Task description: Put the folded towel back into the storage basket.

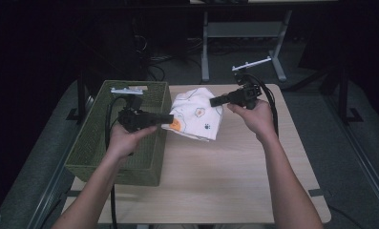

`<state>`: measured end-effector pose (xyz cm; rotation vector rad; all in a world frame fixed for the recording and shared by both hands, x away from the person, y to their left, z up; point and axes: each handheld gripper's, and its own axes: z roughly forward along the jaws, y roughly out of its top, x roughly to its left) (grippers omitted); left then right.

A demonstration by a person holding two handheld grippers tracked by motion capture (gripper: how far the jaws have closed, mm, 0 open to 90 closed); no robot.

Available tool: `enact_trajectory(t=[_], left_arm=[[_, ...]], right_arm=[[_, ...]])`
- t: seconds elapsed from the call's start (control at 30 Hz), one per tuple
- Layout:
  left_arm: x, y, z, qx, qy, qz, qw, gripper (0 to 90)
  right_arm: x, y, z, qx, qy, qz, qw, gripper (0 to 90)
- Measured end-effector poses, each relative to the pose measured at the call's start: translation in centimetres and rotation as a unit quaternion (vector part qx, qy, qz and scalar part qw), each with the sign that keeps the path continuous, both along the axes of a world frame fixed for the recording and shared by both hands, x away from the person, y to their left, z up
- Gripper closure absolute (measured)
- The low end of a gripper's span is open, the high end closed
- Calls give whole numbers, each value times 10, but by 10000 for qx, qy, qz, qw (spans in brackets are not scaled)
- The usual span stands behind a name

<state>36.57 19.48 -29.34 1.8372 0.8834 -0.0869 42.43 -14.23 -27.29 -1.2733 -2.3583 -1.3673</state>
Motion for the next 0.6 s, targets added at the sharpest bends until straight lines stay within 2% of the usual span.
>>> enact_trajectory(t=[0.07, 0.6], left_arm=[[0, 6, 2, 0, -11, 31, 10000, 836], [-5, 39, 14, 27, -83, 208, 9997, 836]], right_arm=[[1, 4, 1, 46, -14, 18, 10000, 823], [11, 43, 13, -61, -63, 231, 9997, 823]])
